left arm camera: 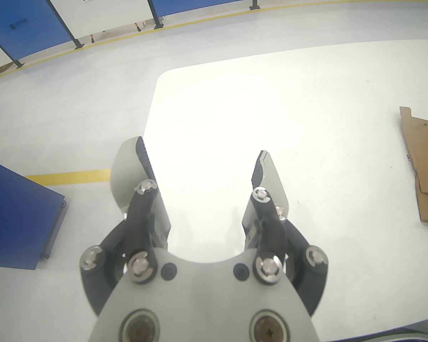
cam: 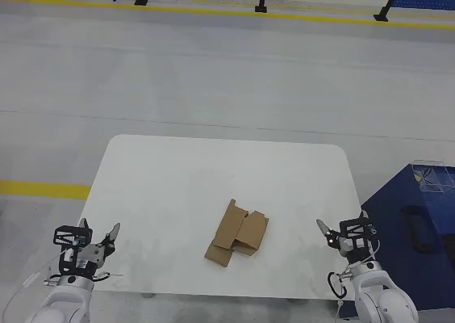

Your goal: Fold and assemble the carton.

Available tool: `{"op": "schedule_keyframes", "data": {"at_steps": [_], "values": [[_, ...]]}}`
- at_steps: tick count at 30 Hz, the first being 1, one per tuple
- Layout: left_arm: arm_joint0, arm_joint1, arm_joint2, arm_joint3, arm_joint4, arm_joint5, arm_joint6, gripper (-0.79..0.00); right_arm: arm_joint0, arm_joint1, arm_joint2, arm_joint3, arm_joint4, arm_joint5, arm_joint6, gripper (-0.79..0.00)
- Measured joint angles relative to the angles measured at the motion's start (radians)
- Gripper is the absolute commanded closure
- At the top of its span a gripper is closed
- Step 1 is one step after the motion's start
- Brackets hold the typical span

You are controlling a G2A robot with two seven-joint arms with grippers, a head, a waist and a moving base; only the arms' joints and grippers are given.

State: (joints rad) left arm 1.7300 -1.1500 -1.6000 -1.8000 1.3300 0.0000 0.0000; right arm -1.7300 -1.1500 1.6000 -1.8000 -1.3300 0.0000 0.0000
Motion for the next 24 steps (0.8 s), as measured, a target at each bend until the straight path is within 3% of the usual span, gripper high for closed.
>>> {"op": "schedule_keyframes", "data": {"at_steps": [21, 22, 24], "values": [[0.0, 0.0, 0.0, 0.0, 0.0, 0.0, 0.0, -0.498, 0.0, 0.0, 0.0, 0.0, 0.0, 0.0, 0.0, -0.785], [0.0, 0.0, 0.0, 0.0, 0.0, 0.0, 0.0, -0.785, 0.0, 0.0, 0.0, 0.0, 0.0, 0.0, 0.0, -0.785], [0.0, 0.0, 0.0, 0.0, 0.0, 0.0, 0.0, -0.785, -0.002, 0.0, -0.002, -0.002, 0.008, -0.008, 0.008, -0.785]]}}
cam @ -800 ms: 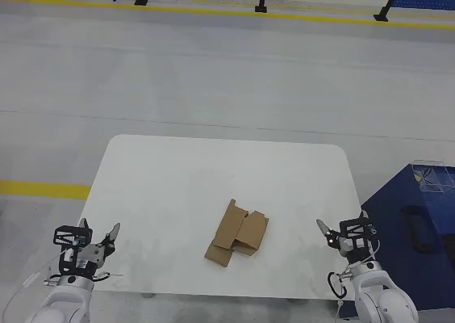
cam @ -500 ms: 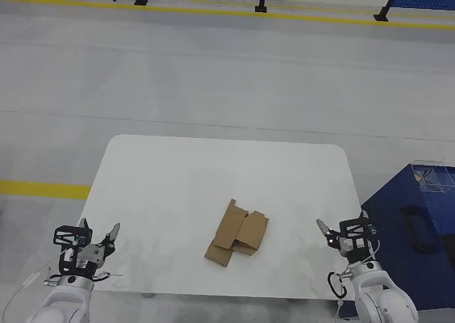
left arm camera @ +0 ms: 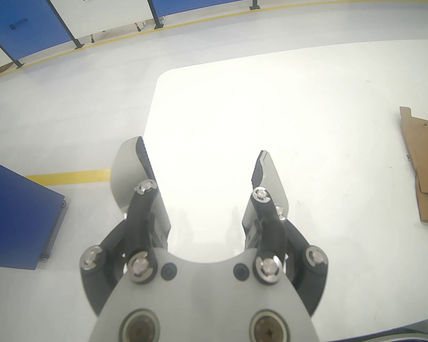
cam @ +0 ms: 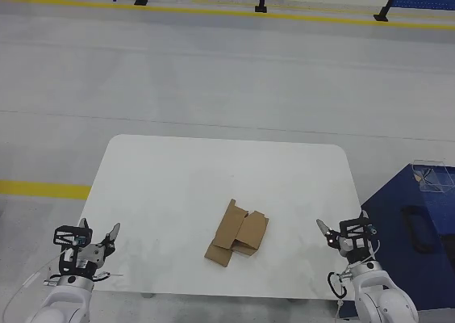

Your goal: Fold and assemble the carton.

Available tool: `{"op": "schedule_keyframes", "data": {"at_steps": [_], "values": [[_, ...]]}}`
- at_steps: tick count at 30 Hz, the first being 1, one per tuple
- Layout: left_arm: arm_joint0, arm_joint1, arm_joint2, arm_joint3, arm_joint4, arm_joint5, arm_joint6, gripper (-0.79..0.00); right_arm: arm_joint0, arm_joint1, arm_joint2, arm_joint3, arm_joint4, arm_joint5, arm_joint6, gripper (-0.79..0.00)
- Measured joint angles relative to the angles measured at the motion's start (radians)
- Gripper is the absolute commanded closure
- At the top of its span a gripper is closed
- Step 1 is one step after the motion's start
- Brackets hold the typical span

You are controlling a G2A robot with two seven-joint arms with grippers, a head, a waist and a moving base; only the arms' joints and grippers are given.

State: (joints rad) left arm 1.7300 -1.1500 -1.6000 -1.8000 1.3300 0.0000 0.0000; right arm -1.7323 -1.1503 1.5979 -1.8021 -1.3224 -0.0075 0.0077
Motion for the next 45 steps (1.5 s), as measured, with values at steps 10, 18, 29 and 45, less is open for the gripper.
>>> {"op": "schedule_keyframes", "data": {"at_steps": [10, 18, 29, 45], "values": [[0.0, 0.0, 0.0, 0.0, 0.0, 0.0, 0.0, -0.785, 0.177, 0.053, 0.151, 0.17, 1.041, -0.569, 0.824, -0.785], [0.0, 0.0, 0.0, 0.0, 0.0, 0.0, 0.0, -0.785, 0.513, 0.077, -0.007, 0.581, 1.718, -0.327, 1.495, -0.785], [0.0, 0.0, 0.0, 0.0, 0.0, 0.0, 0.0, -0.785, 0.718, 0.011, -0.404, 0.929, 1.732, -0.472, 1.333, -0.785], [0.0, 0.0, 0.0, 0.0, 0.0, 0.0, 0.0, -0.785, 0.877, -0.1, -0.644, 1.271, 1.779, -0.66, 1.139, -0.391]]}}
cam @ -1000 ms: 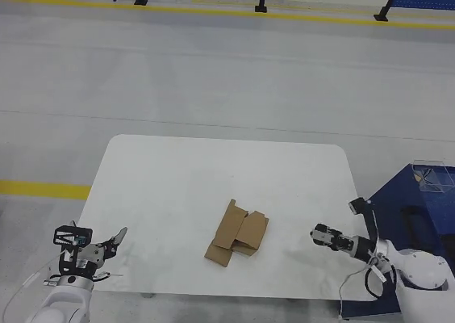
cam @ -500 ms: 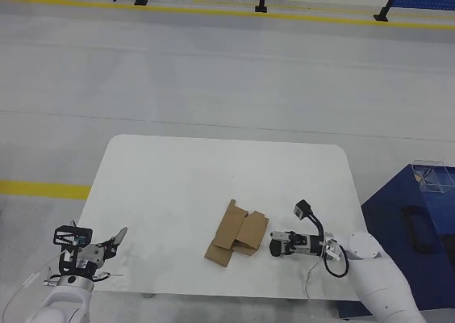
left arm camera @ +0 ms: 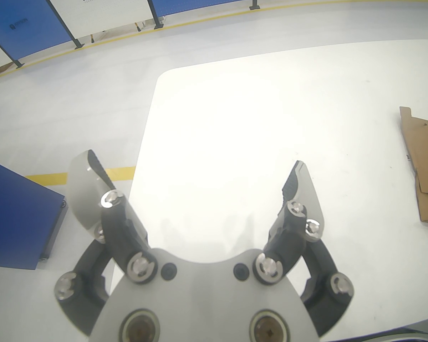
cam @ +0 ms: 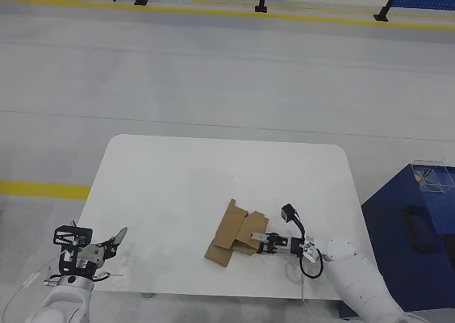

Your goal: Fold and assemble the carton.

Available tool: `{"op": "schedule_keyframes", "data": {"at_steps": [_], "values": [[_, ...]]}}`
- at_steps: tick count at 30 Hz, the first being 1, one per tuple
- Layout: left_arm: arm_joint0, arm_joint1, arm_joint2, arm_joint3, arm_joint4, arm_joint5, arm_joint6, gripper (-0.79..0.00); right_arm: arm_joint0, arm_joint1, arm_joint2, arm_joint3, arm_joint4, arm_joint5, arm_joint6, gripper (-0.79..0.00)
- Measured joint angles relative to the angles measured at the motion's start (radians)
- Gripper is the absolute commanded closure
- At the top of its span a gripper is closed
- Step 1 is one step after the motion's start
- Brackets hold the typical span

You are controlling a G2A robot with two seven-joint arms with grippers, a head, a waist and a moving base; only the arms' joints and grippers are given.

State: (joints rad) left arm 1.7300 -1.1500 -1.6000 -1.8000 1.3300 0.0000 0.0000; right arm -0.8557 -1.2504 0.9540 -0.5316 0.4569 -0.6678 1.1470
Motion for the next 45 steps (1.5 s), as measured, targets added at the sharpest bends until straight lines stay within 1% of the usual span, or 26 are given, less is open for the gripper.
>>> {"op": "schedule_keyframes", "data": {"at_steps": [1, 2, 3, 4, 7, 10, 12, 15, 18, 21, 24, 25, 29, 31, 34, 37, 45], "values": [[0.0, 0.0, 0.0, 0.0, 0.0, 0.0, 0.0, -0.785, 0.015, -0.009, -0.008, 0.028, 0.002, -0.005, -0.01, -0.379], [0.0, 0.0, 0.0, 0.0, 0.0, 0.0, 0.0, -0.785, 0.026, -0.016, -0.014, 0.048, 0.002, -0.006, -0.018, -0.274], [0.0, 0.0, 0.0, 0.0, 0.0, 0.0, 0.0, -0.785, 0.035, -0.022, -0.019, 0.065, 0.001, -0.007, -0.025, -0.052], [0.0, 0.0, 0.0, 0.0, 0.0, 0.0, 0.0, -0.785, 0.045, -0.029, -0.025, 0.085, 0.003, -0.009, -0.029, 0.0], [0.0, 0.0, 0.0, 0.0, 0.0, 0.0, 0.0, -0.785, 0.065, -0.044, -0.033, 0.127, 0.013, -0.02, -0.027, 0.0], [0.0, 0.0, 0.0, 0.0, 0.0, 0.0, 0.0, -0.785, 0.082, -0.05, -0.039, 0.129, 0.011, -0.022, -0.015, 0.0], [0.0, 0.0, 0.0, 0.0, 0.0, 0.0, 0.0, -0.785, 0.094, -0.044, -0.038, 0.108, -0.001, -0.032, -0.027, 0.0], [0.0, 0.0, 0.0, 0.0, 0.0, 0.0, 0.0, -0.785, 0.104, -0.018, -0.021, 0.025, 0.009, -0.013, -0.007, 0.0], [0.0, 0.0, 0.0, 0.0, 0.0, 0.0, 0.0, -0.785, 0.105, 0.023, 0.017, -0.118, 0.046, 0.057, 0.063, 0.0], [0.0, 0.0, 0.0, 0.0, 0.0, 0.0, 0.0, -0.785, 0.081, 0.08, 0.091, -0.341, 0.079, 0.136, 0.141, 0.0], [0.0, 0.0, 0.0, 0.0, 0.0, 0.0, 0.0, -0.785, 0.039, 0.124, 0.17, -0.549, 0.098, 0.193, 0.198, 0.0], [0.0, 0.0, 0.0, 0.0, 0.0, 0.0, 0.0, -0.785, 0.019, 0.14, 0.21, -0.643, 0.102, 0.214, 0.219, 0.0], [0.0, 0.0, 0.0, 0.0, 0.0, 0.0, 0.0, -0.785, -0.045, 0.178, 0.329, -0.914, 0.124, 0.269, 0.272, 0.0], [0.0, 0.0, 0.0, 0.0, 0.0, 0.0, 0.0, -0.785, -0.068, 0.189, 0.376, -1.019, 0.147, 0.308, 0.282, 0.0], [0.0, 0.0, 0.0, 0.0, 0.0, 0.0, 0.0, -0.785, -0.089, 0.198, 0.419, -1.122, 0.152, 0.358, 0.274, 0.0], [0.0, 0.0, 0.0, 0.0, 0.0, 0.0, 0.0, -0.785, -0.112, 0.203, 0.433, -1.17, 0.106, 0.379, 0.247, 0.0], [0.0, 0.0, 0.0, 0.0, 0.0, 0.0, 0.0, -0.785, -0.113, 0.203, 0.432, -1.171, 0.103, 0.379, 0.246, 0.0]]}}
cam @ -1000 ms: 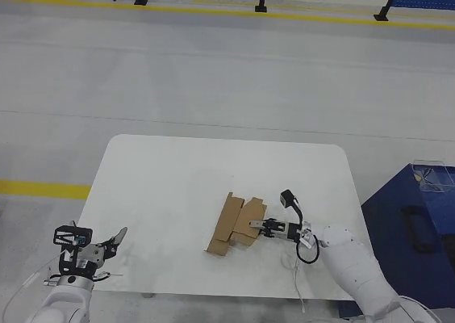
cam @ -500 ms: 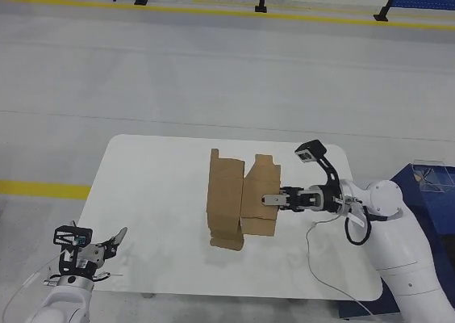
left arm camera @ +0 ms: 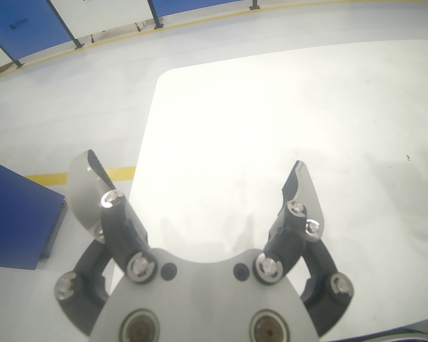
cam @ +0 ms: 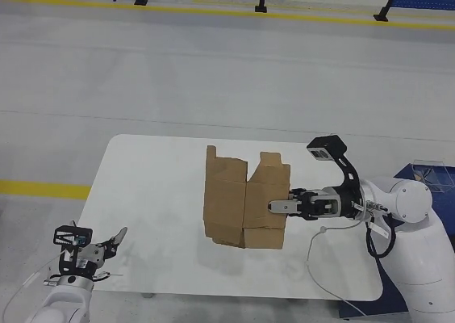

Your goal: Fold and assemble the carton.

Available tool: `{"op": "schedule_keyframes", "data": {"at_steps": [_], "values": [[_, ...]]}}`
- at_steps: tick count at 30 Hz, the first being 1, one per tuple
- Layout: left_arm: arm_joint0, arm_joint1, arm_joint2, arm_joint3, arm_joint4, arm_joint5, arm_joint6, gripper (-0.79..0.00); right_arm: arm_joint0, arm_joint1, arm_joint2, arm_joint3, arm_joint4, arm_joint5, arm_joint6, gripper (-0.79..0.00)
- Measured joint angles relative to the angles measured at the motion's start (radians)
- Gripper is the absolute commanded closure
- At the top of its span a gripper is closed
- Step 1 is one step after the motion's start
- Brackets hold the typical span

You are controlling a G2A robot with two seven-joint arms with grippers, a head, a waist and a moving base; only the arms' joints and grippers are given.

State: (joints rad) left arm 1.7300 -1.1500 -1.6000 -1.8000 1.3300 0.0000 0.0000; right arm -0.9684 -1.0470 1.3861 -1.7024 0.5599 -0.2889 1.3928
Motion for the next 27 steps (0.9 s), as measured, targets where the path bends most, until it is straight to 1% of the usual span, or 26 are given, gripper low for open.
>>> {"op": "schedule_keyframes", "data": {"at_steps": [8, 9, 10, 12, 15, 16, 18, 19, 21, 22, 24, 27], "values": [[0.0, 0.0, 0.0, 0.0, 0.0, 0.0, 0.0, -0.785, -0.005, -0.001, -0.003, 0.003, 0.005, 0.005, -0.005, 0.0], [0.0, 0.0, 0.0, 0.0, 0.0, 0.0, 0.0, -0.785, -0.017, -0.003, -0.008, 0.006, 0.021, 0.018, -0.019, 0.0], [0.0, 0.0, 0.0, 0.0, 0.0, 0.0, 0.0, -0.785, -0.04, -0.006, -0.015, 0.013, 0.071, 0.041, -0.04, 0.0], [0.0, 0.0, 0.0, 0.0, 0.0, 0.0, 0.0, -0.785, -0.071, -0.011, -0.025, 0.028, 0.196, 0.072, -0.043, 0.0], [0.0, 0.0, 0.0, 0.0, 0.0, 0.0, 0.0, -0.785, -0.112, -0.025, -0.061, 0.065, 0.46, 0.133, -0.014, 0.0], [0.0, 0.0, 0.0, 0.0, 0.0, 0.0, 0.0, -0.785, -0.128, -0.034, -0.085, 0.08, 0.579, 0.172, -0.003, 0.0], [0.0, 0.0, 0.0, 0.0, 0.0, 0.0, 0.0, -0.785, -0.15, -0.049, -0.129, 0.1, 0.766, 0.244, 0.005, 0.0], [0.0, 0.0, 0.0, 0.0, 0.0, 0.0, 0.0, -0.785, -0.161, -0.06, -0.163, 0.113, 0.883, 0.296, 0.002, 0.0], [0.0, 0.0, 0.0, 0.0, 0.0, 0.0, 0.0, -0.785, -0.174, -0.077, -0.226, 0.129, 1.04, 0.392, -0.007, 0.0], [0.0, 0.0, 0.0, 0.0, 0.0, 0.0, 0.0, -0.785, -0.177, -0.088, -0.269, 0.138, 1.128, 0.456, -0.012, 0.0], [0.0, 0.0, 0.0, 0.0, 0.0, 0.0, 0.0, -0.785, -0.183, -0.104, -0.331, 0.15, 1.251, 0.553, -0.025, 0.0], [0.0, 0.0, 0.0, 0.0, 0.0, 0.0, 0.0, -0.785, -0.191, -0.129, -0.427, 0.153, 1.449, 0.734, -0.064, 0.0]]}}
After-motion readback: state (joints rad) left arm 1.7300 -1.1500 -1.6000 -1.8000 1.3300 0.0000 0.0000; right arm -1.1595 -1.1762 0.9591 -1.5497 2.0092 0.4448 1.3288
